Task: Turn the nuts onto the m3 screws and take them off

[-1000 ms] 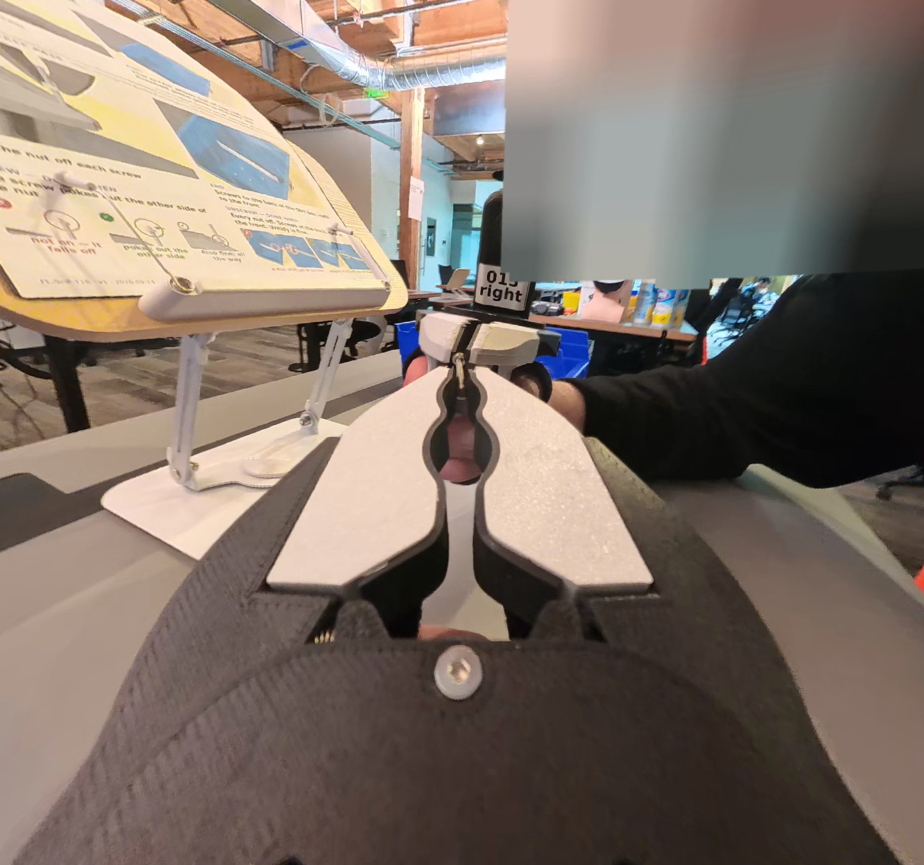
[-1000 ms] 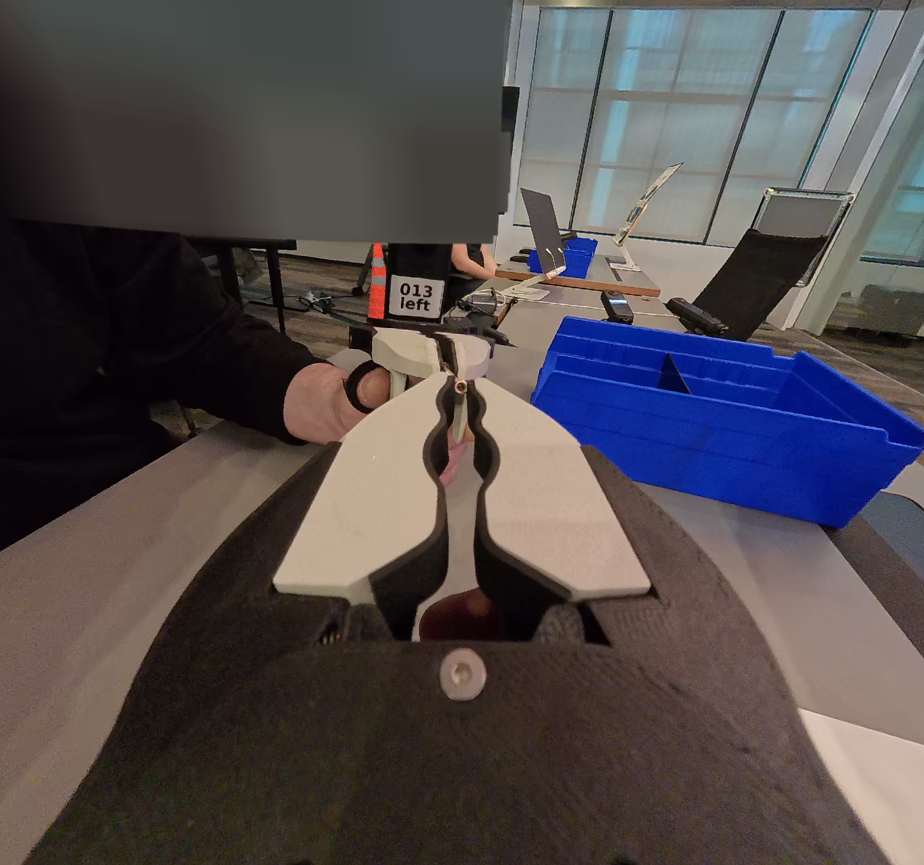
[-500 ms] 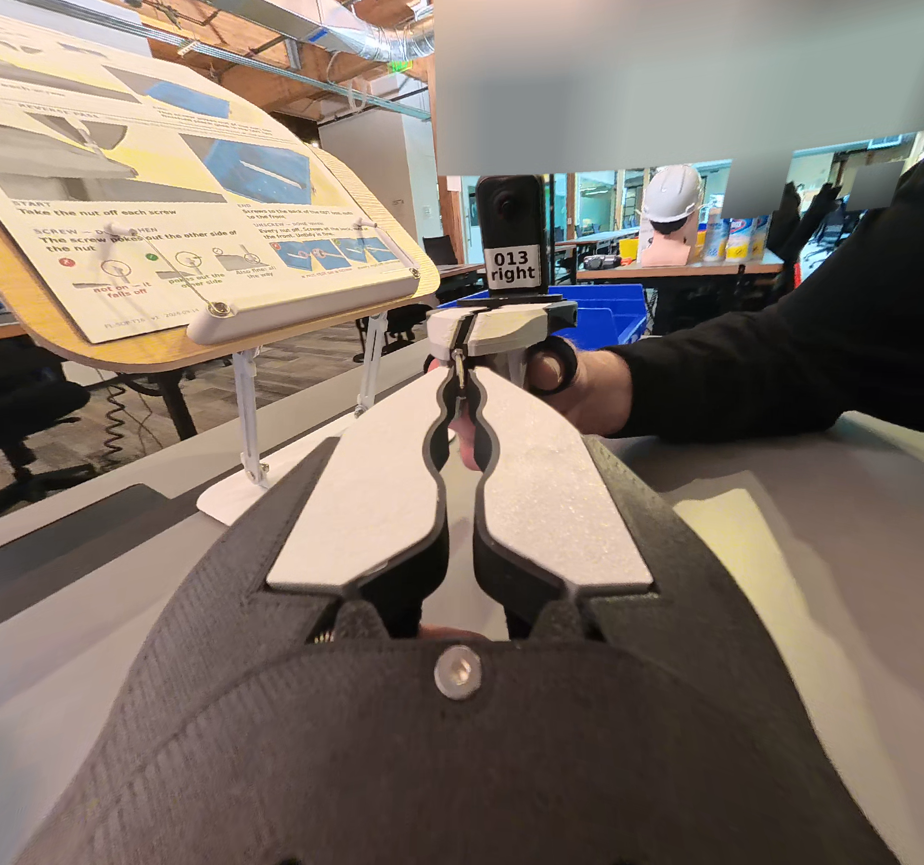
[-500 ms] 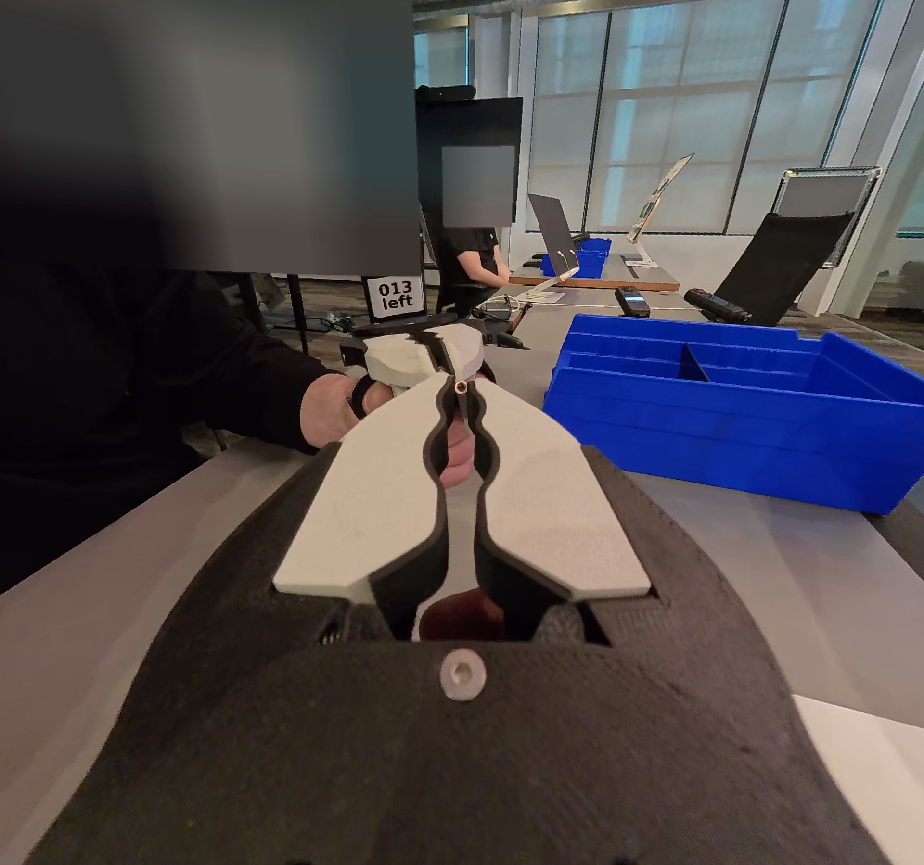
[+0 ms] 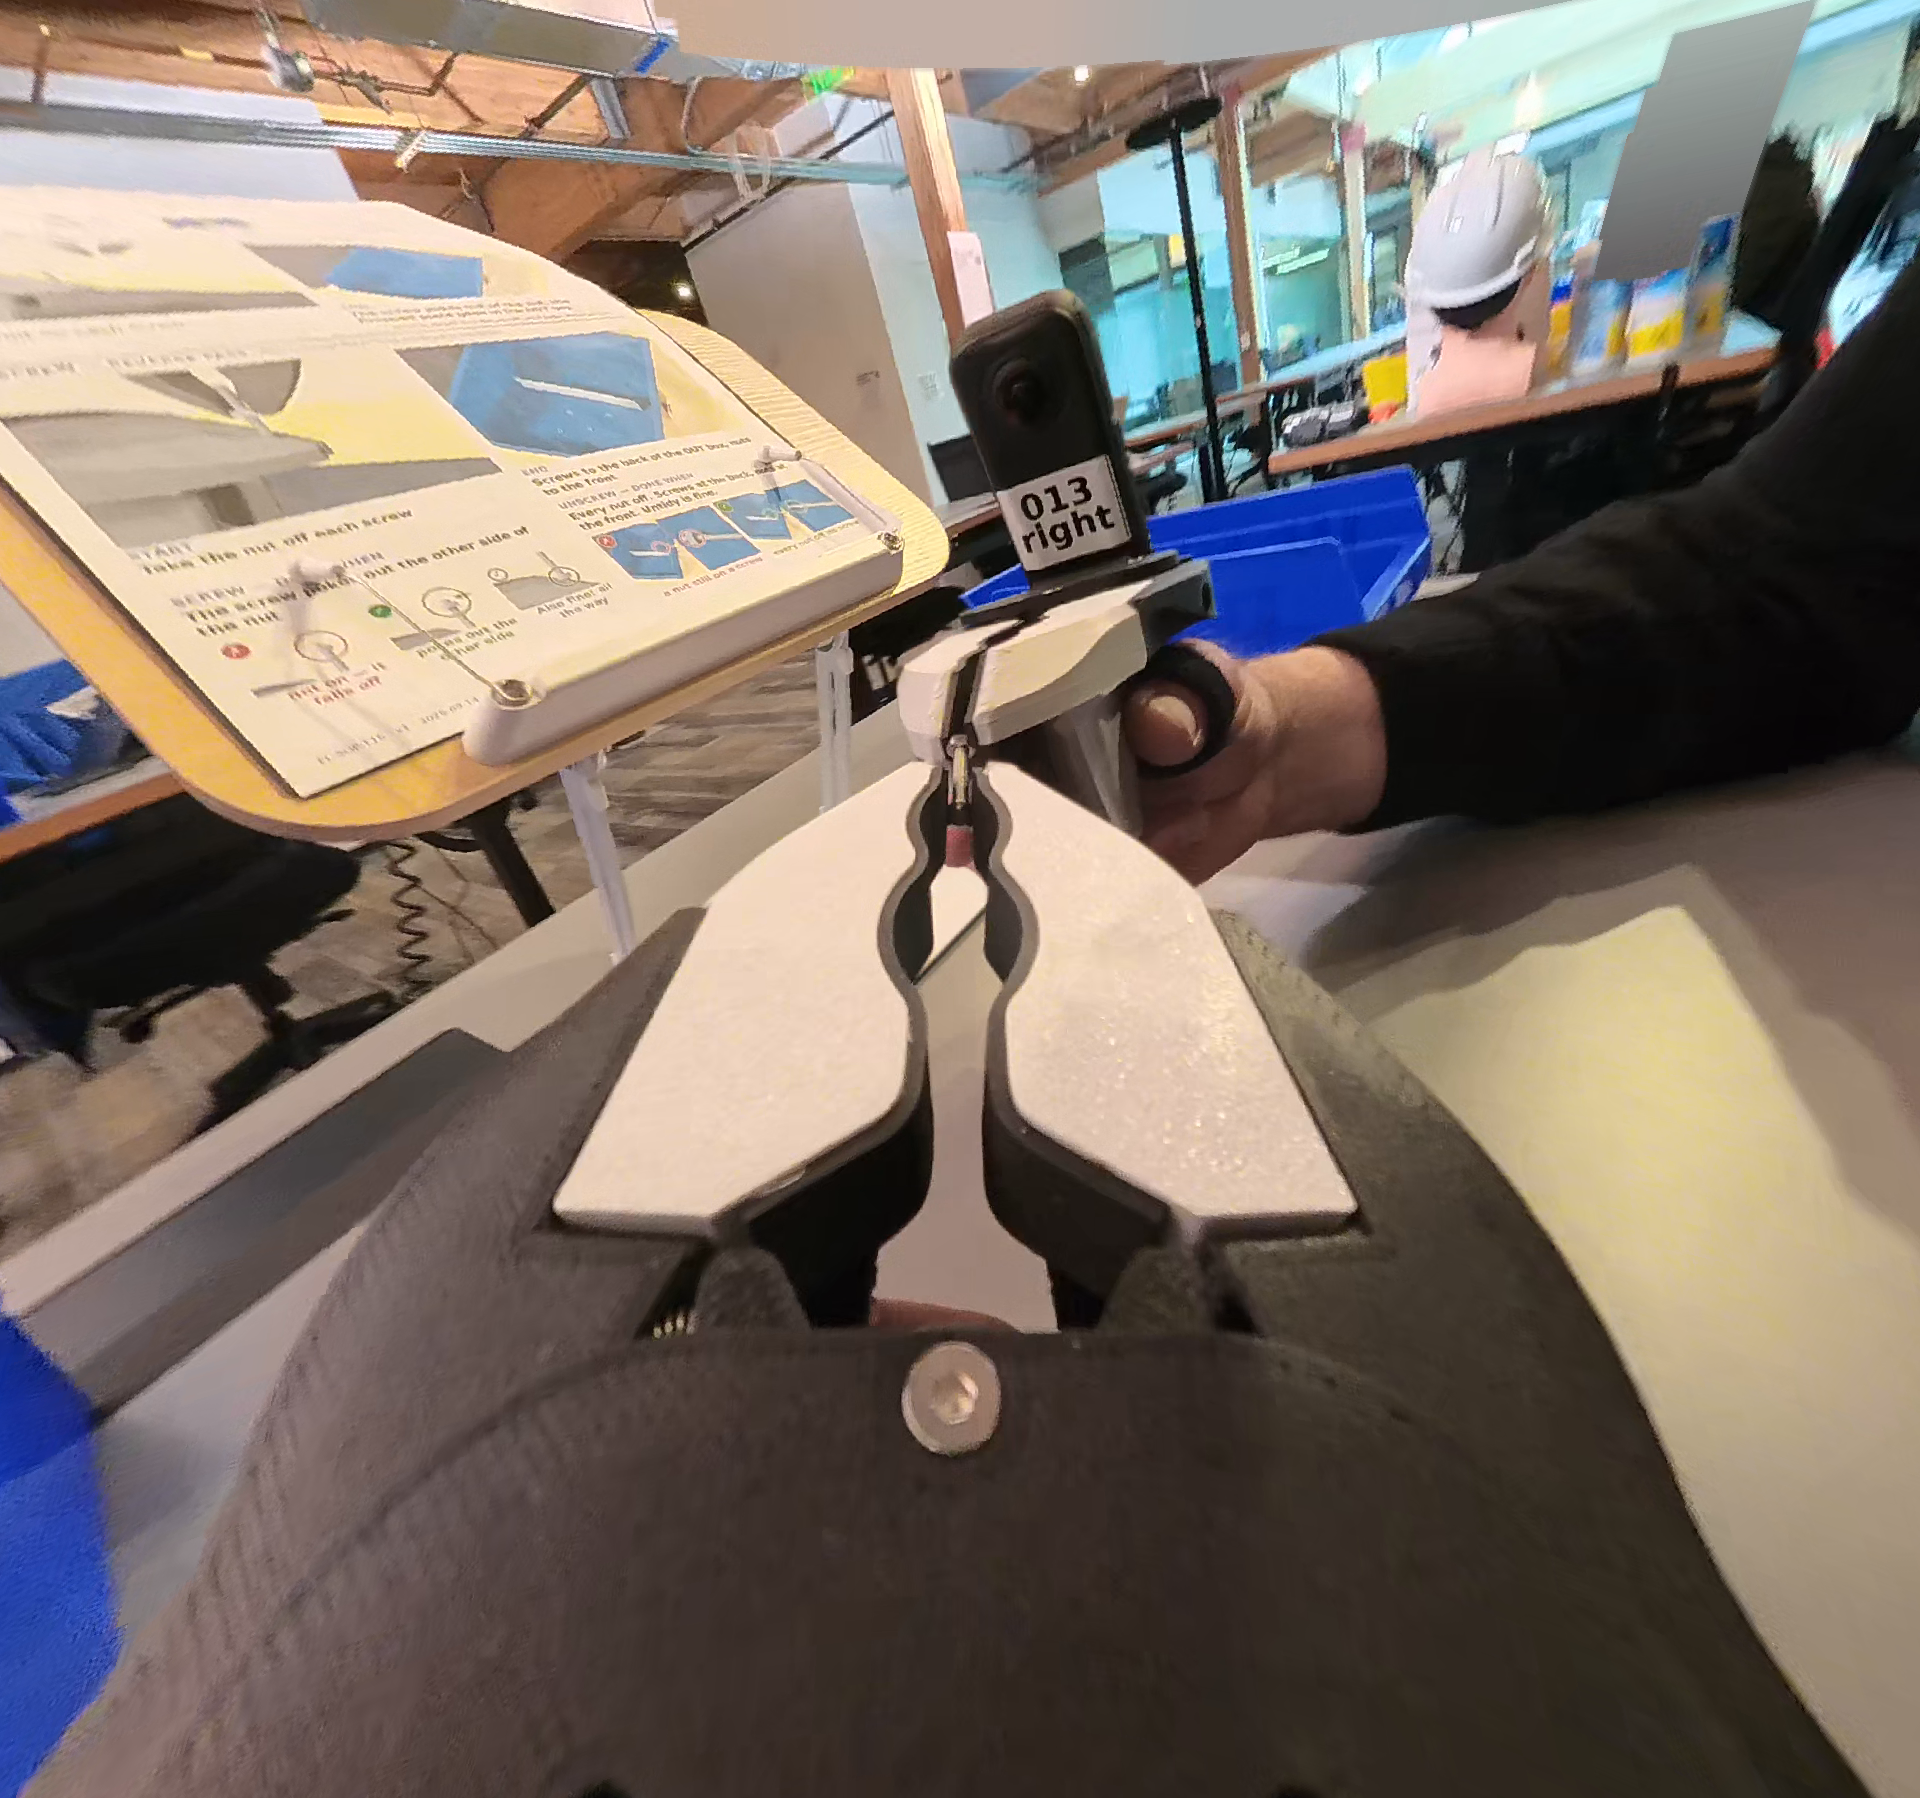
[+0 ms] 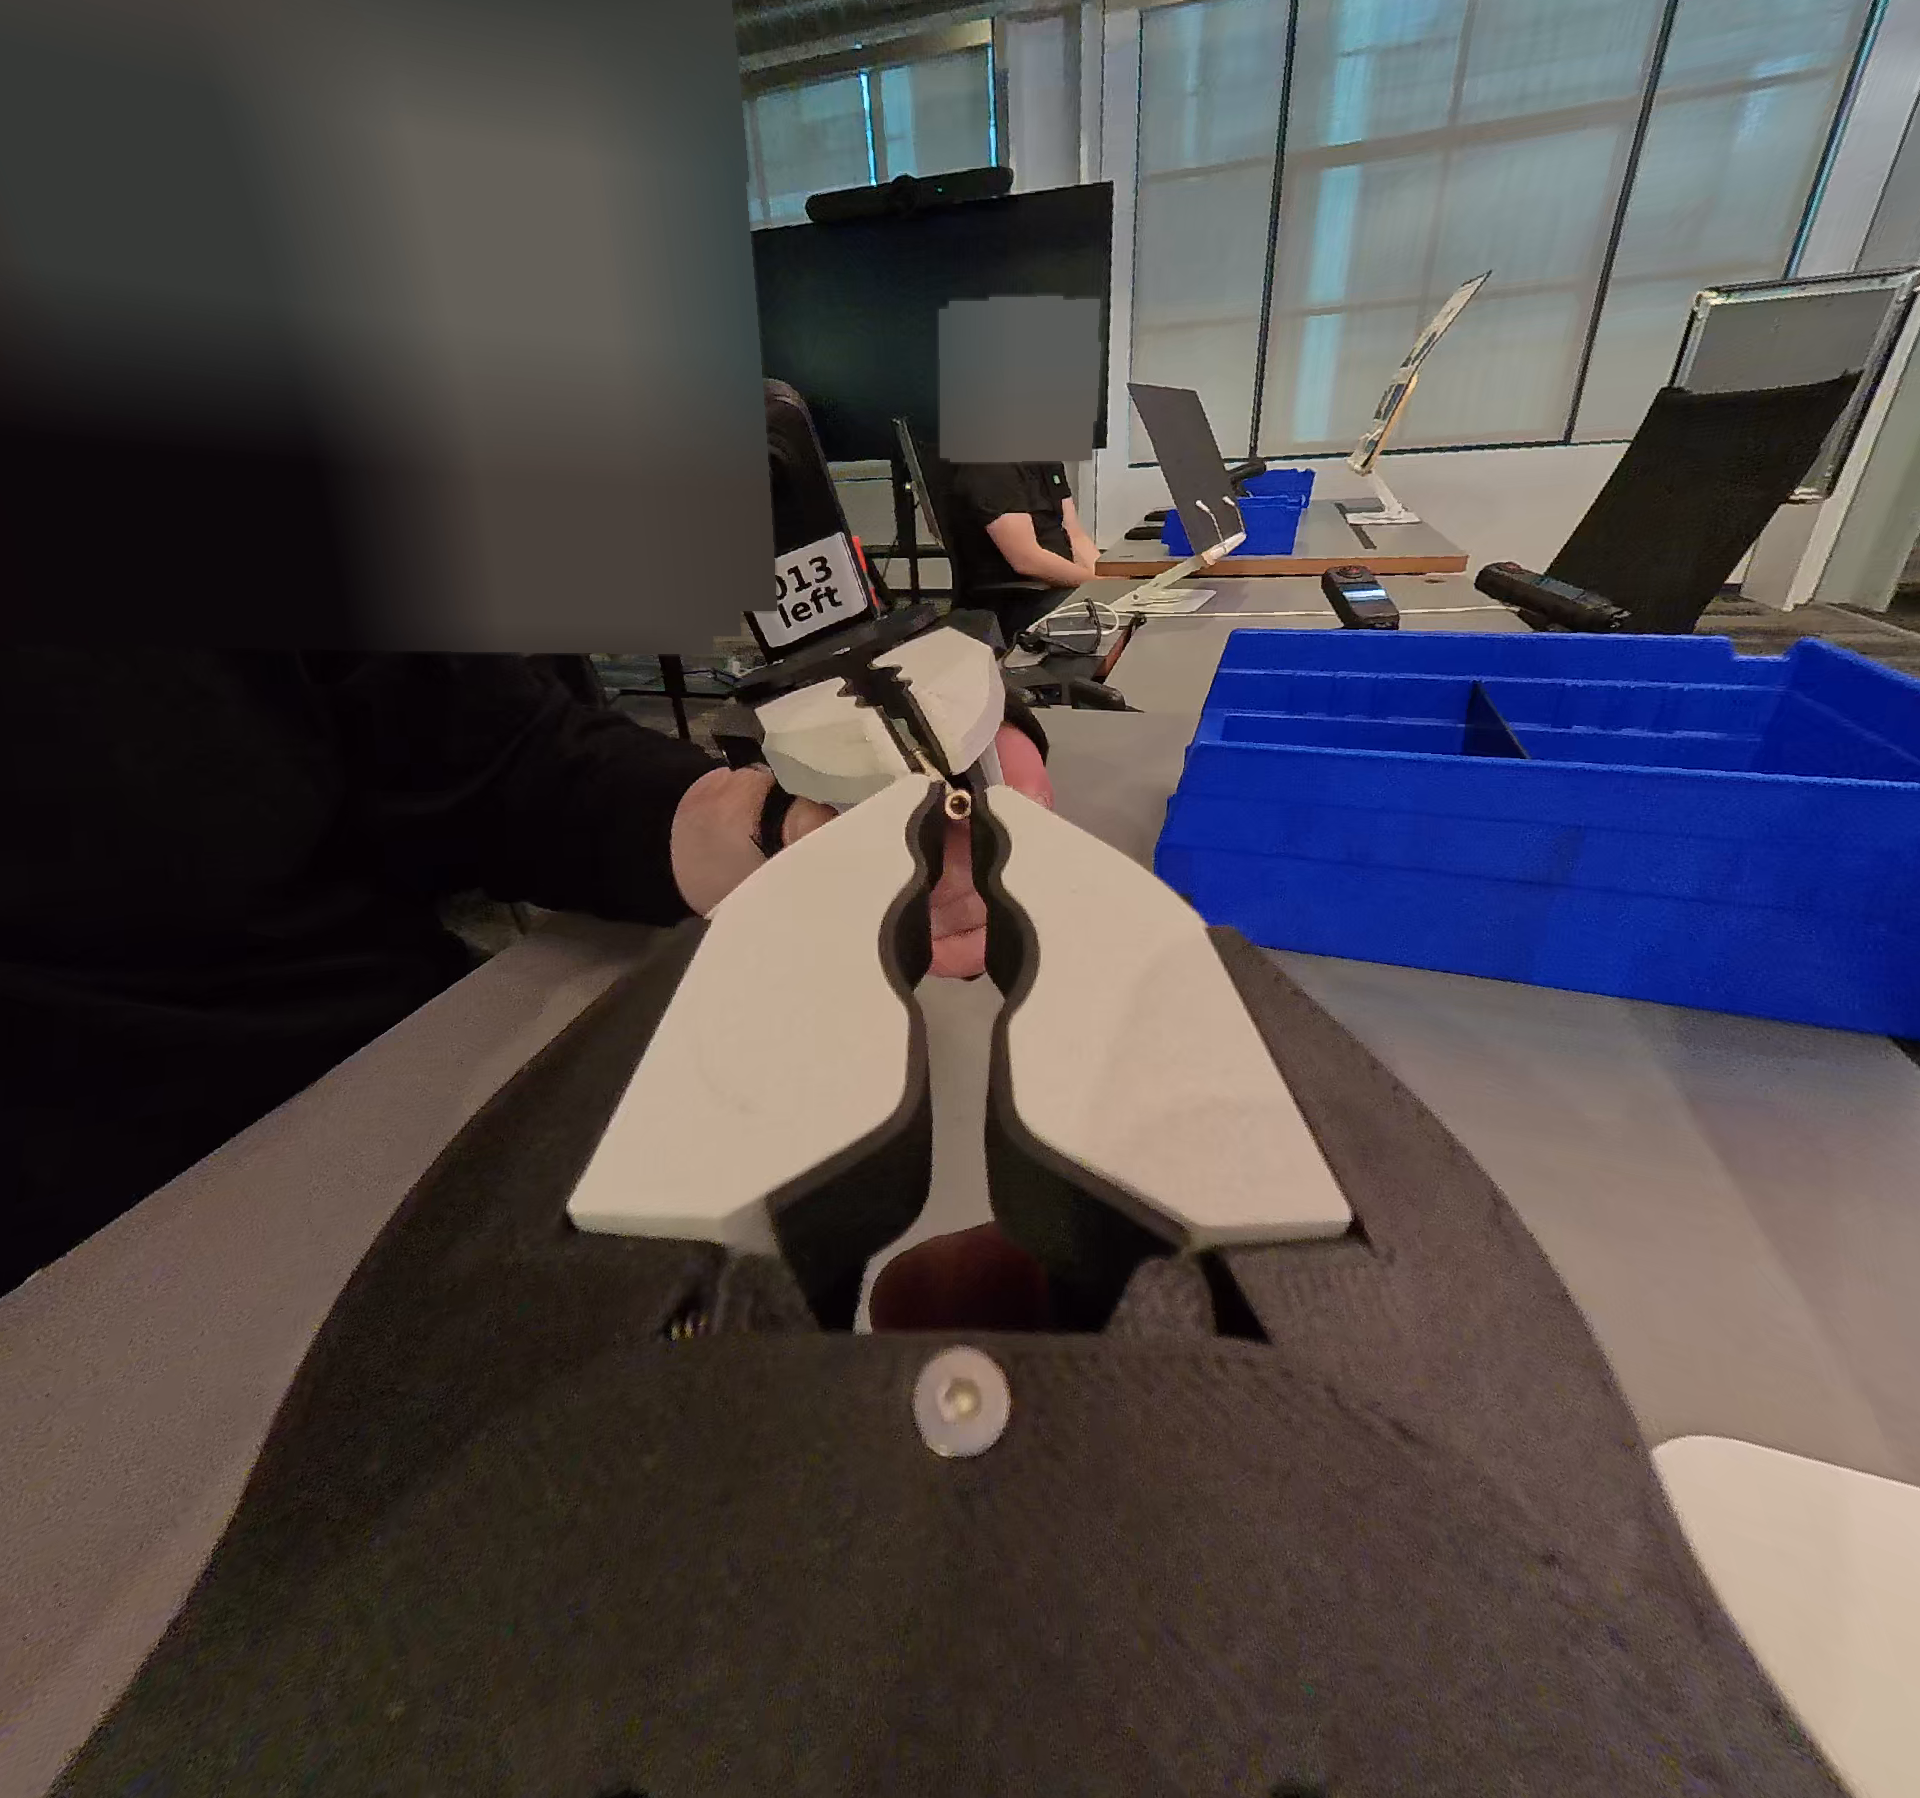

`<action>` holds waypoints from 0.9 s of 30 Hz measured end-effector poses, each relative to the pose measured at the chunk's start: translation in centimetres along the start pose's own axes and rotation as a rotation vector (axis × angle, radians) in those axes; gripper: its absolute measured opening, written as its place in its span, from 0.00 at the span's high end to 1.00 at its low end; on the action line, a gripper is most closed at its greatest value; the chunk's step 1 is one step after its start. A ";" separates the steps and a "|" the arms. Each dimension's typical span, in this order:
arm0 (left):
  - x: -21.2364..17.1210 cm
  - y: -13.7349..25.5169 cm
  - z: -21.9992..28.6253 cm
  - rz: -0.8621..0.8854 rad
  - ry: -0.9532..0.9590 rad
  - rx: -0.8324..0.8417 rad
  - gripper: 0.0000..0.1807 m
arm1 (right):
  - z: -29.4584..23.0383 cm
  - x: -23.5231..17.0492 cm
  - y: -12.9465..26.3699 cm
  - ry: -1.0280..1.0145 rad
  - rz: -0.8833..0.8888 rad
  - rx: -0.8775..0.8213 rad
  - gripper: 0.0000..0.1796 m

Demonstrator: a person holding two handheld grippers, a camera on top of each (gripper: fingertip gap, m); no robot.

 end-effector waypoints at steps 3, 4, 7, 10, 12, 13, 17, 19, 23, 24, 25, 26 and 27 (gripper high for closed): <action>0.0 0.0 0.1 -0.017 -0.045 0.000 0.98 | 0.0 0.0 0.0 -0.015 0.001 0.009 0.98; 0.0 0.0 0.1 -0.020 -0.052 0.001 0.98 | 0.1 -0.1 0.1 -0.020 0.001 0.011 0.98; -0.1 -0.1 0.1 -0.027 -0.063 0.004 0.98 | 0.1 -0.1 0.1 -0.031 0.003 0.015 0.98; -0.1 -0.1 0.2 -0.034 -0.079 0.008 0.98 | 0.2 -0.1 0.1 -0.035 0.001 0.015 0.98; -0.2 -0.1 0.2 -0.039 -0.085 0.009 0.98 | 0.2 -0.1 0.1 -0.035 0.000 0.015 0.98; -0.2 -0.1 0.2 -0.041 -0.087 0.010 0.98 | 0.2 -0.1 0.1 -0.034 0.000 0.015 0.98; -0.2 -0.2 0.2 -0.041 -0.088 0.010 0.98 | 0.2 0.0 0.2 -0.030 0.003 0.016 0.97; -0.2 -0.2 0.2 -0.041 -0.085 0.011 0.98 | 0.2 0.0 0.2 -0.029 0.002 0.016 0.97; -0.2 -0.2 0.2 -0.038 -0.078 0.010 0.98 | 0.2 0.0 0.2 -0.026 0.004 0.016 0.97; -0.2 -0.2 0.2 -0.037 -0.077 0.011 0.98 | 0.2 0.0 0.2 -0.025 0.004 0.015 0.97; -0.2 -0.2 0.2 -0.036 -0.074 0.010 0.98 | 0.2 0.0 0.2 -0.025 0.004 0.016 0.97; -0.2 -0.2 0.2 -0.034 -0.071 0.010 0.98 | 0.2 0.0 0.2 -0.025 0.003 0.016 0.97; -0.2 -0.2 0.2 -0.034 -0.070 0.010 0.98 | 0.2 0.0 0.2 -0.024 0.002 0.015 0.97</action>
Point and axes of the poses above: each gripper's, where its closed fingertips meet, y back along the fingers, x out of its top, z = x × y across the jaws, the point moved 4 cm from there along y, back along the fingers, and after that the axes turned 12 degrees about -y, right-handed, at the moved point
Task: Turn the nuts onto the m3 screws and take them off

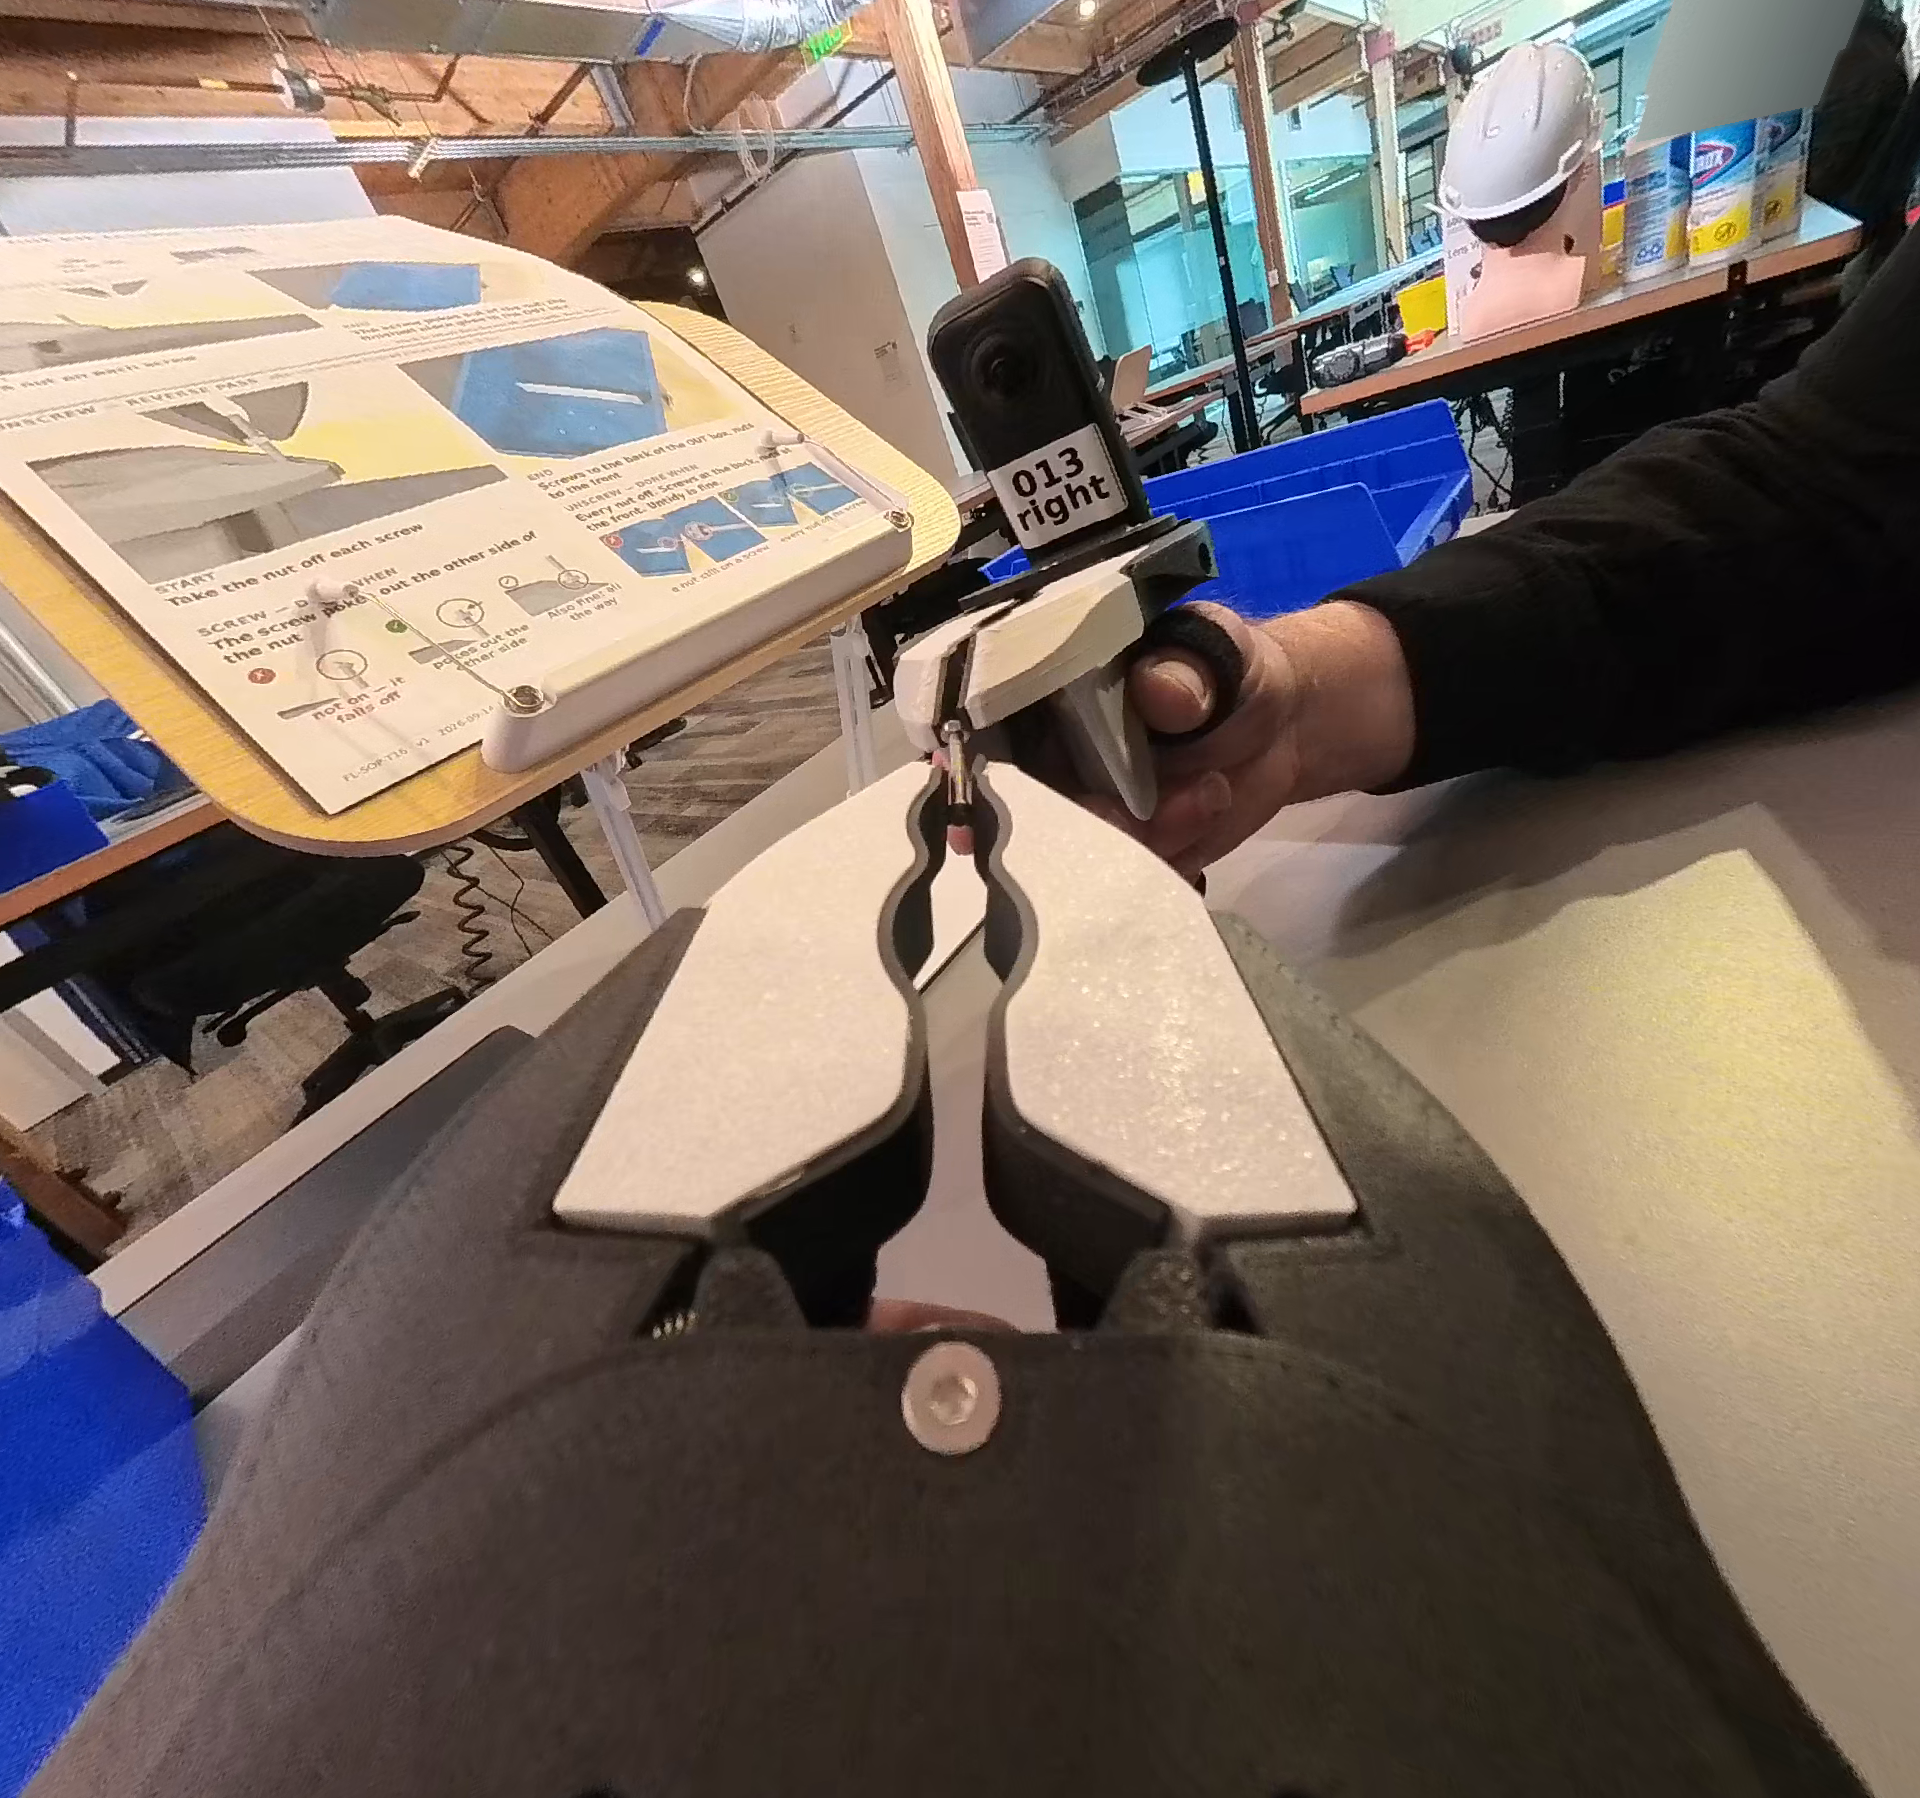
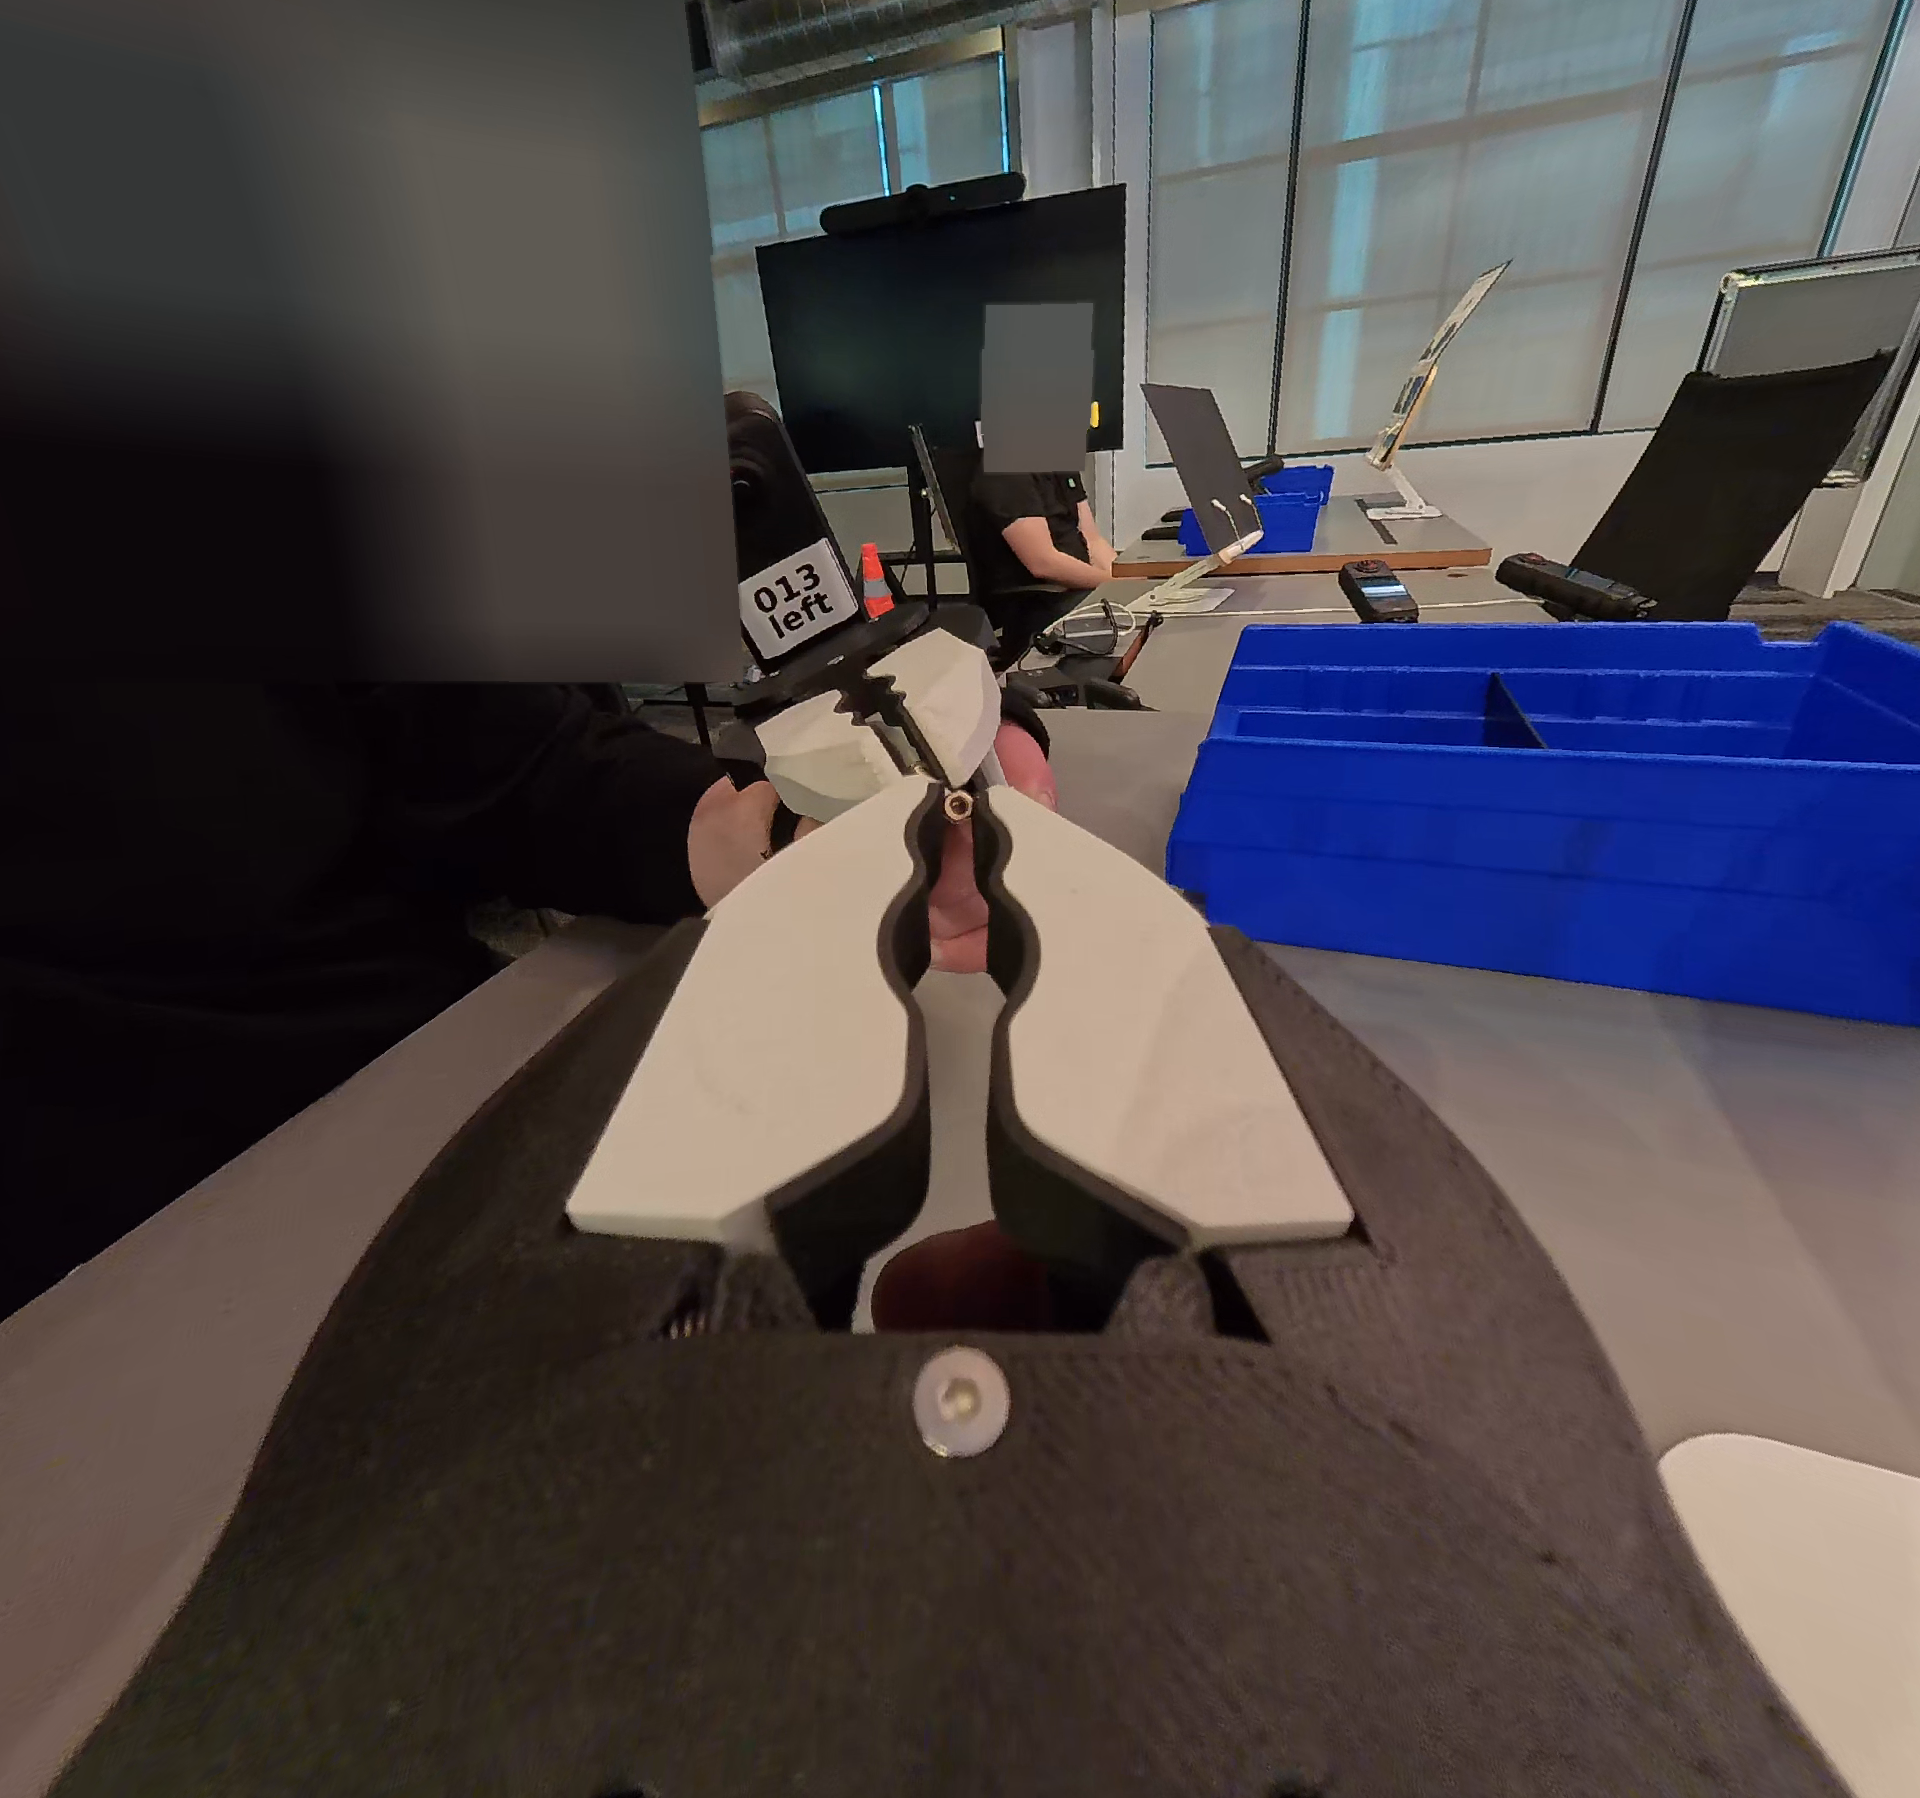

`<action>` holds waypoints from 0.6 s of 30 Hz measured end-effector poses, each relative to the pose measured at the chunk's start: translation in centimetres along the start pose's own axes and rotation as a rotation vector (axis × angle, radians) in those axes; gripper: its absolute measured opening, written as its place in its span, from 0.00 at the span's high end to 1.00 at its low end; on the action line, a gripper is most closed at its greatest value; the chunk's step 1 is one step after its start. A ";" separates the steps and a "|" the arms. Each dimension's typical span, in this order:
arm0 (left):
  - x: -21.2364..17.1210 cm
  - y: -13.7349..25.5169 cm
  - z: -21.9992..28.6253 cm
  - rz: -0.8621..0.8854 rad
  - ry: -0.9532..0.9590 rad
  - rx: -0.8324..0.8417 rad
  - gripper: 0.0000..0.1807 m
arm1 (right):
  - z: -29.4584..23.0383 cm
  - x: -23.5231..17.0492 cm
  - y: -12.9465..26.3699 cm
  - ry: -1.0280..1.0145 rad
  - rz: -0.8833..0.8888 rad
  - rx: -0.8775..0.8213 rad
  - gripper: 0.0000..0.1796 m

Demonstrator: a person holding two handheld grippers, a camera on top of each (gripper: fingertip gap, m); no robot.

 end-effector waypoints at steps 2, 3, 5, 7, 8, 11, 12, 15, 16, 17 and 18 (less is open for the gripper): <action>0.0 0.0 0.0 -0.001 -0.001 -0.001 0.98 | 0.0 0.0 0.0 0.000 0.002 0.005 0.97; 0.0 0.0 0.1 0.000 -0.002 -0.001 0.98 | -0.1 0.0 0.0 0.000 0.004 0.006 0.97; 0.0 0.0 0.0 0.000 0.002 -0.001 0.98 | 0.0 0.0 0.0 0.000 0.002 0.003 0.97; 0.0 0.0 0.0 0.002 0.004 -0.002 0.98 | 0.0 0.0 0.0 0.001 0.001 0.003 0.97; 0.0 0.0 0.1 0.002 0.005 -0.005 0.98 | 0.0 0.0 0.0 0.001 0.002 0.002 0.97; -0.1 -0.2 0.3 -0.003 -0.001 -0.014 0.98 | 0.0 0.0 0.0 0.004 0.002 0.002 0.97; -0.1 -0.2 0.4 -0.002 -0.001 -0.017 0.98 | 0.0 0.0 0.0 0.004 0.003 0.002 0.97; -0.1 -0.2 0.4 0.000 0.004 -0.017 0.98 | -0.1 0.0 0.0 0.004 0.002 0.004 0.97; -0.1 -0.2 0.4 0.000 0.005 -0.016 0.98 | -0.1 0.0 0.0 0.005 0.001 0.004 0.97; -0.1 -0.2 0.4 0.000 0.005 -0.015 0.98 | -0.1 0.0 0.0 0.005 0.000 0.004 0.97; -0.1 -0.2 0.4 0.000 0.005 -0.015 0.98 | -0.1 0.0 0.0 0.005 0.001 0.005 0.97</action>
Point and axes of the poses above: each gripper's, where its closed fingertips meet, y back along the fingers, x out of its top, z = x × y across the jaws, the point moved 4 cm from there along y, back along the fingers, and after that the axes turned 12 degrees about -y, right-handed, at the moved point
